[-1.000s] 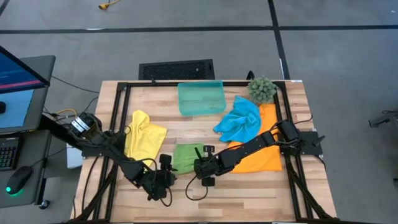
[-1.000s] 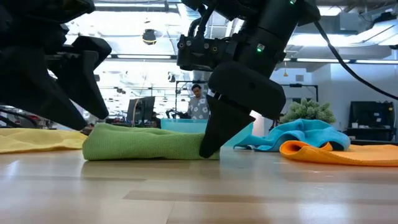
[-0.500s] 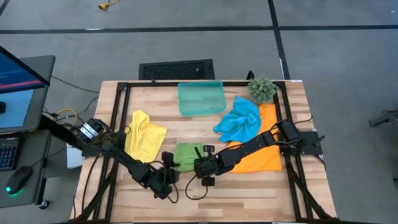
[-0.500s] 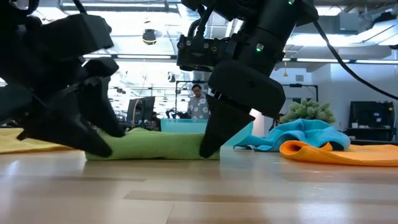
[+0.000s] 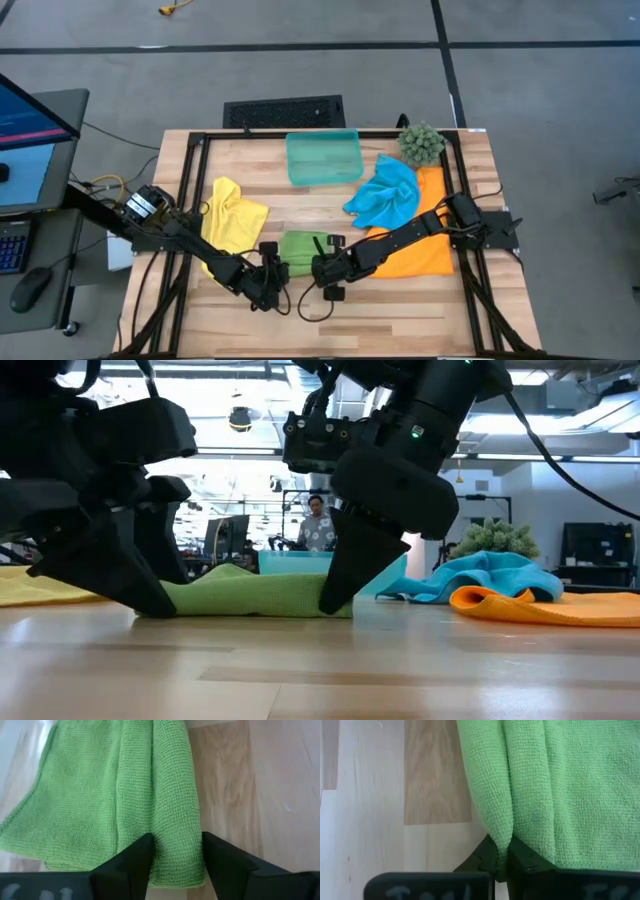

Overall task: Roll microfiber towels into tight, uniform cylinder then place into a basket
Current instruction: Roll the green microfiber cloth

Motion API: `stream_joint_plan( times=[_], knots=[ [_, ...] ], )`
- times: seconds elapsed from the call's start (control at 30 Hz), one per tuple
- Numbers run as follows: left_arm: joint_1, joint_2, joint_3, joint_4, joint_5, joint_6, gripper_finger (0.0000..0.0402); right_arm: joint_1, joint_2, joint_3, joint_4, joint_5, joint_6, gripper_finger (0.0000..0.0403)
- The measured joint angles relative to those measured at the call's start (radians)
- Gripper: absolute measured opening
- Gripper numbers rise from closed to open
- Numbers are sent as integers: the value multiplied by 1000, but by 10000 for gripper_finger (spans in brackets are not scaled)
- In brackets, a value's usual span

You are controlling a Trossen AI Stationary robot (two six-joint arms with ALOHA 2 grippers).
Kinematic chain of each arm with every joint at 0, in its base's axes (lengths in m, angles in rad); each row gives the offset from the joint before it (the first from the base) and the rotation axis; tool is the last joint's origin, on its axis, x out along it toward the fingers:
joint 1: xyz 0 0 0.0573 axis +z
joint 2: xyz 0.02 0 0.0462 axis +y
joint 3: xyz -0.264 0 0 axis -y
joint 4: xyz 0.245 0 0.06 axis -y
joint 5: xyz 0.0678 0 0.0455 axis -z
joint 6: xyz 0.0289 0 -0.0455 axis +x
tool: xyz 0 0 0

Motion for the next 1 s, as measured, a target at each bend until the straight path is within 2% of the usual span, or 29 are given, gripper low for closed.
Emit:
stream_joint_plan(
  times=[0.1,0.33,0.4,0.53,0.7,0.83,1.0],
  knots=[
    [1,1,0,0,16,-5,134,3,0,0,0,0,17,25],
    [6,-16,-5,34,93,-54,14,33,-24,-2,4,-58,21,23],
    [12,-49,-6,39,147,-80,13,42,-34,-3,15,-85,23,26],
    [37,-137,-7,46,333,-145,17,55,-42,-4,57,-178,25,19],
    [129,-195,-7,42,571,-266,11,58,-45,-3,107,-297,49,22],
    [217,-186,-7,42,687,-312,11,57,-45,-3,102,-305,81,30],
    [319,-186,-7,35,774,-303,15,57,-46,-3,101,-316,81,17]
  ],
)
